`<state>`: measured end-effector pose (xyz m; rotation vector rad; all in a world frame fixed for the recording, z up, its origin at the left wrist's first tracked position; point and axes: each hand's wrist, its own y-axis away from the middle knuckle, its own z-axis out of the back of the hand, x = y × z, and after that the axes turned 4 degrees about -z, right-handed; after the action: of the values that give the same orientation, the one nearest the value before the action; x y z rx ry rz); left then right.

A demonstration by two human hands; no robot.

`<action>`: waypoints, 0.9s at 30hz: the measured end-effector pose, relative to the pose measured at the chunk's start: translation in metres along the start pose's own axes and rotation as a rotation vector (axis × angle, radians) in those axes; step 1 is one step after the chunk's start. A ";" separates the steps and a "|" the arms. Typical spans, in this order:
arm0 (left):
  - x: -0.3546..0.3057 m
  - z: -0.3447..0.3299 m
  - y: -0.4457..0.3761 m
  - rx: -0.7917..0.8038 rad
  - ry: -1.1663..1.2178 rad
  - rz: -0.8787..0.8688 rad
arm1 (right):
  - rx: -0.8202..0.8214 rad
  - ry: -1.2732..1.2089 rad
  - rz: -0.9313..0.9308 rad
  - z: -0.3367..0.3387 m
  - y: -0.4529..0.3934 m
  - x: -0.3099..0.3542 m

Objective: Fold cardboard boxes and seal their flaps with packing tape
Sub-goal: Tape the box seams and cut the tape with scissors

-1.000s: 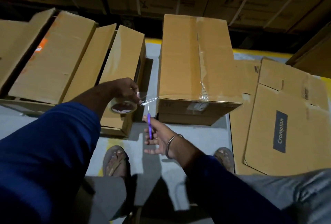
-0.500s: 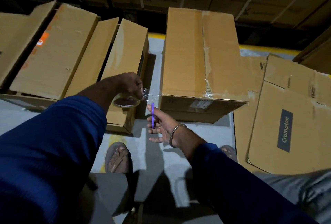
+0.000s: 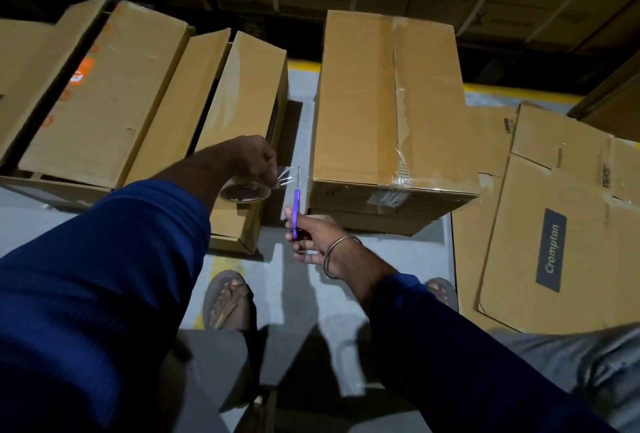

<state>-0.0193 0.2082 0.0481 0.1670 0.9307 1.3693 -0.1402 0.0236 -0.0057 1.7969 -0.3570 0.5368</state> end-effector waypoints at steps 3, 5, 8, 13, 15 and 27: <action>-0.001 0.000 0.001 -0.014 -0.008 0.005 | -0.004 -0.001 -0.019 -0.001 0.001 0.001; -0.002 -0.001 0.002 -0.017 -0.027 0.014 | -0.010 -0.009 -0.051 -0.002 0.001 0.003; -0.003 -0.002 0.004 -0.027 -0.072 0.045 | -0.019 0.001 -0.073 -0.007 0.001 0.009; 0.001 0.001 0.009 -0.040 -0.113 0.101 | -0.023 0.047 -0.066 -0.014 0.002 0.014; 0.003 0.005 0.013 -0.044 -0.114 0.124 | -0.012 0.103 -0.079 -0.012 0.002 0.010; -0.019 0.034 0.058 -0.264 0.102 0.121 | -0.264 0.893 0.266 0.086 0.067 0.064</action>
<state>-0.0402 0.2198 0.1136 -0.0491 0.8249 1.6108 -0.1038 -0.0759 0.0632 1.1119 -0.0328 1.3370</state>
